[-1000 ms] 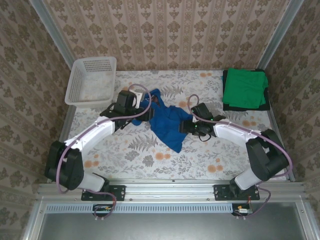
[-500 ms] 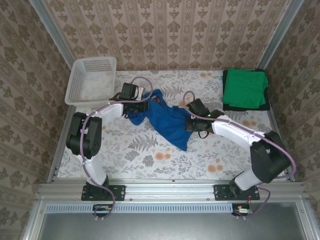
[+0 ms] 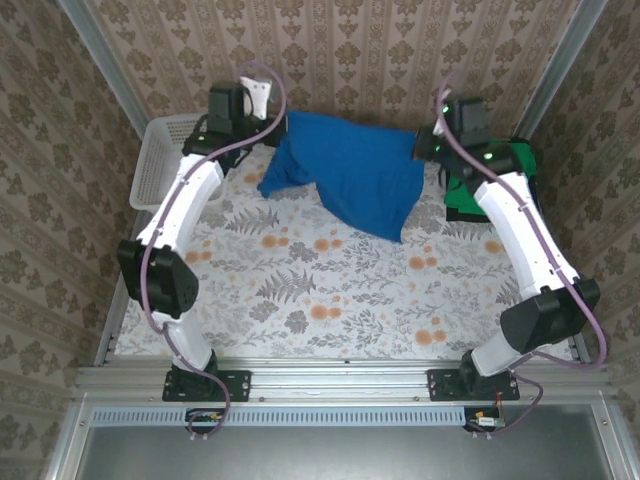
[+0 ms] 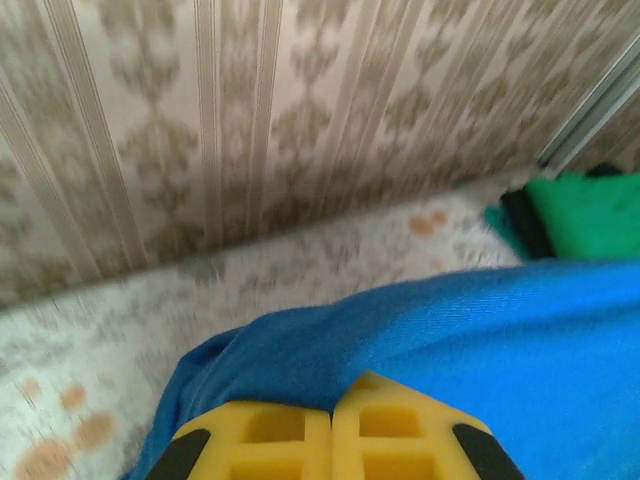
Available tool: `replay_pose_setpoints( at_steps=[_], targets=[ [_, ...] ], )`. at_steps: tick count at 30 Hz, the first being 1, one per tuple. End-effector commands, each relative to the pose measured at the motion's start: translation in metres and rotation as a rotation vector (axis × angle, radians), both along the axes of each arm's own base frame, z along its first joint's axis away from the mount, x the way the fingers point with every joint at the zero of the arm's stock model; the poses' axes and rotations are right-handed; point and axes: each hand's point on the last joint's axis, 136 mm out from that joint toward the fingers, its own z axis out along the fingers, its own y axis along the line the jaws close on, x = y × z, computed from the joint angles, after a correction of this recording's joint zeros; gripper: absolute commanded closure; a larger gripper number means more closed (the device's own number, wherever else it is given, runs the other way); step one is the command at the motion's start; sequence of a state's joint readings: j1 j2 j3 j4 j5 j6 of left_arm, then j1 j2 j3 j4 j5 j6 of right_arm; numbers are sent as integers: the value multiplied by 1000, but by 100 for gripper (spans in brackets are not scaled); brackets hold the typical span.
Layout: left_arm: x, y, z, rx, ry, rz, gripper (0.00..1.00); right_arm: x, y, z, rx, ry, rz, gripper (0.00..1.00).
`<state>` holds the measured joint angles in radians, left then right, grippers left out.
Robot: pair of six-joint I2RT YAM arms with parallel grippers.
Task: Fold and stack the t-shirts
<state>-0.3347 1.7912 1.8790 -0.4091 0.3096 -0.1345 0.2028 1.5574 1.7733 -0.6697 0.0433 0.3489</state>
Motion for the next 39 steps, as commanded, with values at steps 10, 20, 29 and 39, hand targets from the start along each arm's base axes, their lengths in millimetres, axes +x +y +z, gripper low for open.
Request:
replay_pose_setpoints(
  at_steps=[10, 20, 29, 39],
  targets=[
    [-139, 18, -125, 73, 88, 47, 49, -81, -13, -145, 57, 195, -15, 100],
    [-174, 74, -240, 136, 412, 233, 31, -136, -39, -264, 7, 519, -128, 94],
    [-170, 105, -300, 156, 569, 381, 29, -140, -46, -241, -9, 502, -137, 57],
    [-159, 82, -327, 80, 638, 303, 57, -130, -38, -271, 82, 533, -129, 35]
  ],
)
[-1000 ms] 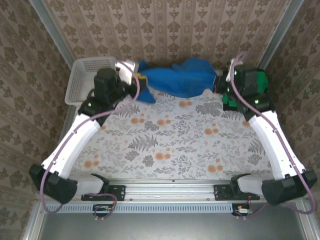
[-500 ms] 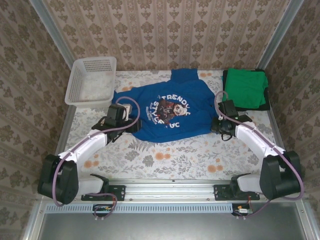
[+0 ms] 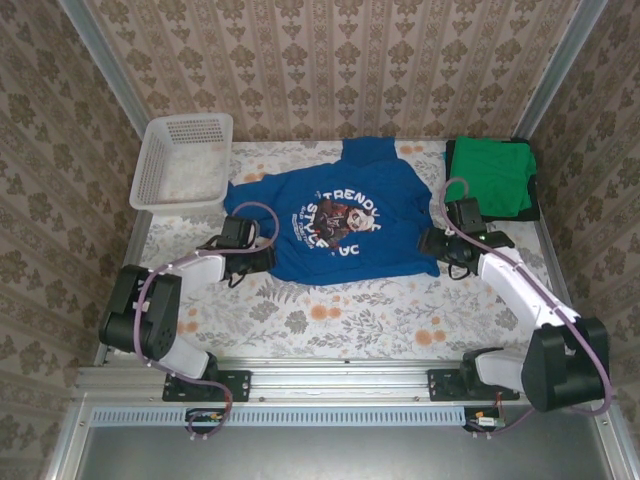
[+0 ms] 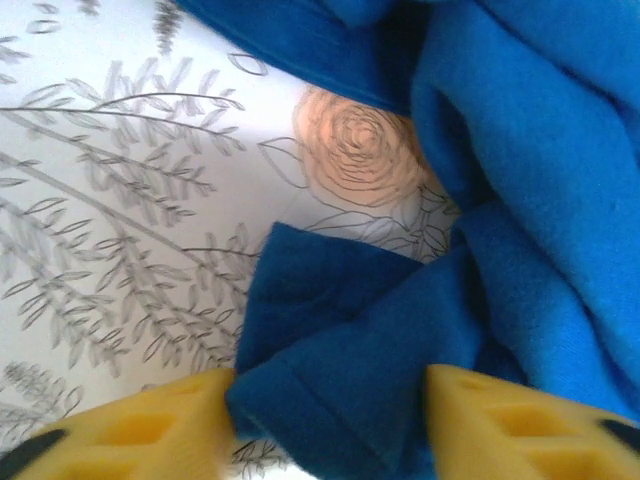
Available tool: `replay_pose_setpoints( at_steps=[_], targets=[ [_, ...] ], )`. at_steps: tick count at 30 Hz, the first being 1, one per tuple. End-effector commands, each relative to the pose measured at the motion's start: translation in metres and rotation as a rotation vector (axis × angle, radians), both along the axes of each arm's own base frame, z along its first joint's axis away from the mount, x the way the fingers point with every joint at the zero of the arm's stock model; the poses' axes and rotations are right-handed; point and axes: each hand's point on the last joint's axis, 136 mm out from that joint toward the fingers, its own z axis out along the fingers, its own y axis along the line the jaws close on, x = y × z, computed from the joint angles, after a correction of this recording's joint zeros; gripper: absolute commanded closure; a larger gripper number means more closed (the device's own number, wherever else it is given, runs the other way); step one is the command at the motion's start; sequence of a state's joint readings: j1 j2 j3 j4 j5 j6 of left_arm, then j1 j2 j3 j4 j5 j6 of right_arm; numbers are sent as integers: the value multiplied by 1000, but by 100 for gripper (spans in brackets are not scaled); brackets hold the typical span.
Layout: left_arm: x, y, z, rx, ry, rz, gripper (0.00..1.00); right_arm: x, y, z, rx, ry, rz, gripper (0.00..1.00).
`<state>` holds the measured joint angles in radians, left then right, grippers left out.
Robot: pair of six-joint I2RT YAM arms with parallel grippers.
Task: Fold and stack the t-shirts
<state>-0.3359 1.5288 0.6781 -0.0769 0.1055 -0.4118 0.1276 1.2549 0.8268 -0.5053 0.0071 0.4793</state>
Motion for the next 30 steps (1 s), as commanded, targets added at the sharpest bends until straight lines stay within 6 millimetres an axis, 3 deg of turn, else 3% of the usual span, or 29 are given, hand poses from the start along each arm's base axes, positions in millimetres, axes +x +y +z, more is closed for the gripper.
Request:
replay_pose_setpoints(
  at_steps=[1, 6, 8, 13, 18, 20, 23, 25, 27, 30],
  targets=[
    [8, -15, 7, -82, -12, -19, 64, 6, 10, -23, 60, 62, 2, 35],
    [-9, -32, 15, -124, -10, -83, 92, 19, 16, -52, 93, 128, -15, 37],
    [-28, -50, 18, -137, 15, -141, 100, 30, 18, -58, 94, 144, -24, 45],
    [-92, -108, 26, -190, 61, -299, 100, 71, 31, -71, 111, 176, -13, 64],
    [-140, -174, 50, -243, 34, -473, 100, 134, 84, -68, 125, 169, 108, 70],
    [-144, -200, 67, -274, 10, -539, 95, 159, 115, -55, 147, 138, 178, 71],
    [-138, -227, 95, -338, -29, -608, 69, 179, 148, -25, 141, 98, 259, 70],
    [-127, -227, 116, -343, -91, -619, 59, 184, 145, -1, 108, 59, 256, 67],
    [-111, -215, 132, -313, -140, -602, 46, 181, 128, 23, 89, 17, 215, 65],
    [-76, -179, 139, -212, -185, -519, 35, 162, 97, 41, 72, -20, 148, 53]
  ],
)
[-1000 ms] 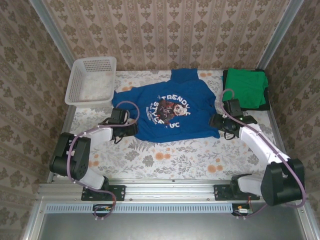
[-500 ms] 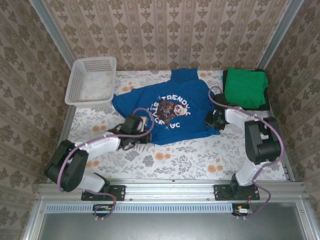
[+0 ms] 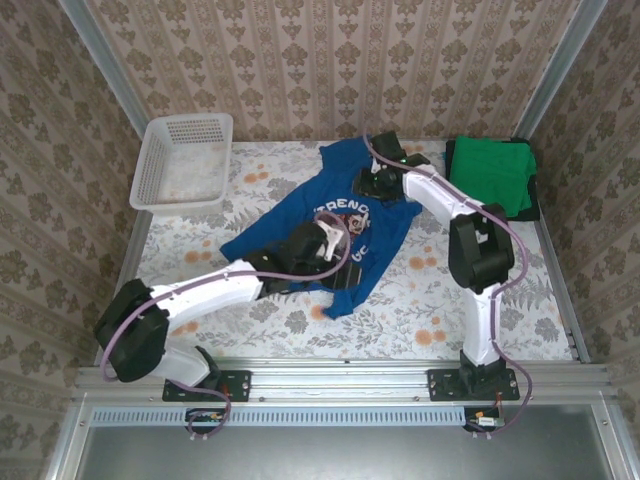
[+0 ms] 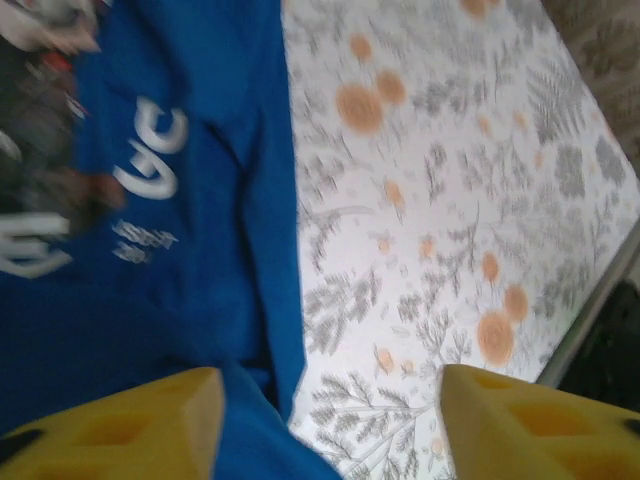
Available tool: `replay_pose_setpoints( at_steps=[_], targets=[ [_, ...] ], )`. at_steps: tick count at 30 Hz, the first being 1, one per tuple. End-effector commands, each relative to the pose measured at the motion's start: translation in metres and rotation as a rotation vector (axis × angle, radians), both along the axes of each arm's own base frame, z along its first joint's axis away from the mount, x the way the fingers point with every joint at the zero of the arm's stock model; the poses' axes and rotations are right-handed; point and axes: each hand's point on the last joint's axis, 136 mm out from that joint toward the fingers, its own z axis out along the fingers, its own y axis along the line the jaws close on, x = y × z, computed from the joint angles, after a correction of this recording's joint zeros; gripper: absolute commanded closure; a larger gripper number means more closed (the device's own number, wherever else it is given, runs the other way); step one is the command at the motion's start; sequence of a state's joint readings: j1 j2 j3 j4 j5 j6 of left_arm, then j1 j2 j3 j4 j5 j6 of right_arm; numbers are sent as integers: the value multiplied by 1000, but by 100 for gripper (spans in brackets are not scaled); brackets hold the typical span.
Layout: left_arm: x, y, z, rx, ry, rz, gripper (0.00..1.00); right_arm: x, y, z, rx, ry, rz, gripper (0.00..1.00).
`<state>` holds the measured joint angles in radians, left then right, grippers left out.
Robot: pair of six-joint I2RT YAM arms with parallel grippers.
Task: Fold and stack the t-shirts
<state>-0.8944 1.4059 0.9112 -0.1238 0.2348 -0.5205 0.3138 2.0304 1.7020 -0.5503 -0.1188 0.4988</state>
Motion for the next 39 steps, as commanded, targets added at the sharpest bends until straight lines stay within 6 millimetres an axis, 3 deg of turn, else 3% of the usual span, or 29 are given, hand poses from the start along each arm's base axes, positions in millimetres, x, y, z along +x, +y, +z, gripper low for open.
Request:
replay_pose_setpoints(
  at_steps=[1, 3, 6, 10, 12, 15, 21, 25, 29, 33, 36, 38, 39],
  targets=[
    [36, 43, 8, 97, -66, 81, 34, -33, -54, 23, -62, -1, -107, 52],
    [65, 70, -4, 145, -50, 164, 34, -57, -60, 20, -56, -7, -131, 51],
    [108, 99, -29, 202, -14, 252, 37, -94, -44, -7, -4, 10, -108, 50],
    [150, 113, -70, 249, 78, 284, 46, -124, -35, -59, 1, 110, -109, 49],
    [153, 110, -88, 263, 117, 278, 48, -128, -40, -76, -26, 146, -128, 50],
    [139, 106, -104, 254, 155, 272, 48, -119, -42, -88, -52, 163, -133, 51],
    [77, 79, -120, 212, 181, 227, 53, -79, -22, -101, -47, 193, -93, 56],
    [33, 42, -132, 196, 214, 149, 57, -42, 1, -116, -20, 223, -53, 57],
    [6, -4, -121, 95, 217, 86, 58, -12, 34, -117, 21, 231, 7, 58],
    [-2, -41, -97, 18, 185, 25, 57, 4, 76, -91, 97, 199, 103, 58],
    [7, -47, -77, -5, 144, 8, 48, 8, 88, -55, 94, 147, 159, 57],
    [17, -39, -59, -5, 100, 22, 22, 9, 76, -23, 62, 96, 143, 53],
    [22, -34, -53, 6, 74, 29, 17, 8, 65, -11, 41, 72, 123, 51]
  ],
)
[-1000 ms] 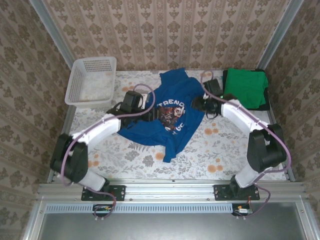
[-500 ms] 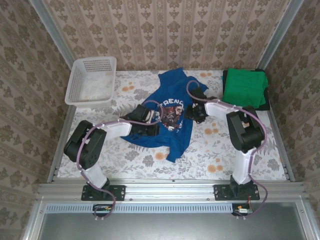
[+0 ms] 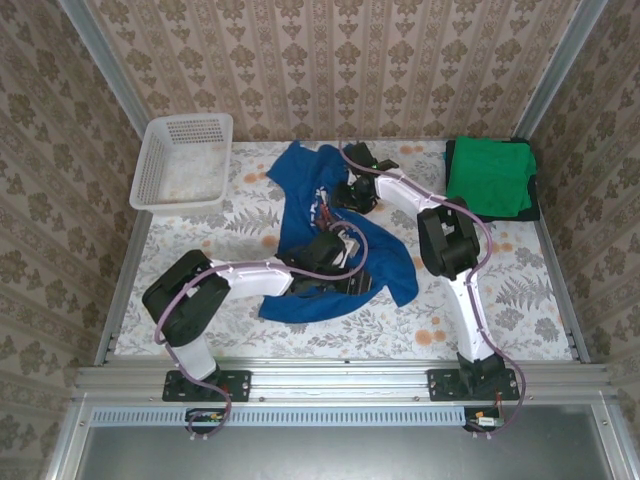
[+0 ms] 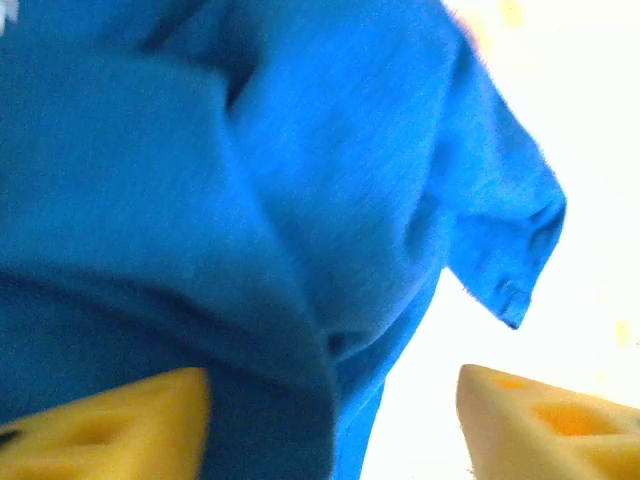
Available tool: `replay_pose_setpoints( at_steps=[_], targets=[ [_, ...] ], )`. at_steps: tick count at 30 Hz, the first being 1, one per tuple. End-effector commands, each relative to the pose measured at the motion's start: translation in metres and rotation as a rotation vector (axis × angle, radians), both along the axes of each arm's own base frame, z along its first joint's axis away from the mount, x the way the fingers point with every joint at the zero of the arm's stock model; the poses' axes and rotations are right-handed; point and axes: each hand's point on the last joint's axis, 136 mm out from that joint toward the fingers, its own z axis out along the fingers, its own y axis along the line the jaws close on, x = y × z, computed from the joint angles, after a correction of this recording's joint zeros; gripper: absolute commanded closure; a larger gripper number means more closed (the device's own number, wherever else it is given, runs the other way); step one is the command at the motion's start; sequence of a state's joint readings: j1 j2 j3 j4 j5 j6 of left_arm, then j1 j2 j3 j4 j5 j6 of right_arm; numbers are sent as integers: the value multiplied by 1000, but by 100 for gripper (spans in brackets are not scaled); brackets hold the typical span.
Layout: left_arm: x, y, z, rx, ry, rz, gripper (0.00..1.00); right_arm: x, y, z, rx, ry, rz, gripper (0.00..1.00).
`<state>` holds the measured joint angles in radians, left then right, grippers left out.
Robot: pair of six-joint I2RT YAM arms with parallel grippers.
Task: Fold and stack the t-shirts
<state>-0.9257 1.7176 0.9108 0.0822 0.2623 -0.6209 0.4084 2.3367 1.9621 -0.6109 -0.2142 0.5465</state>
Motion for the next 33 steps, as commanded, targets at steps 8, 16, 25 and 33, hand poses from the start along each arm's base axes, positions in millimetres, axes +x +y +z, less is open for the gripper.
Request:
replay_pose_setpoints(
  at_steps=[8, 16, 25, 33],
  targets=[
    [76, 80, 83, 40, -232, 159, 0, -64, -112, 84, -41, -151, -201, 43],
    [196, 116, 54, 215, -229, 242, 7, -160, -97, 16, -68, -55, -186, 43],
    [298, 164, -13, 347, -102, 337, 23, -207, -107, -28, -229, 11, -187, 44],
    [207, 144, -42, 229, 19, 272, 35, -134, -125, -43, -361, 55, -182, 67]
  ],
)
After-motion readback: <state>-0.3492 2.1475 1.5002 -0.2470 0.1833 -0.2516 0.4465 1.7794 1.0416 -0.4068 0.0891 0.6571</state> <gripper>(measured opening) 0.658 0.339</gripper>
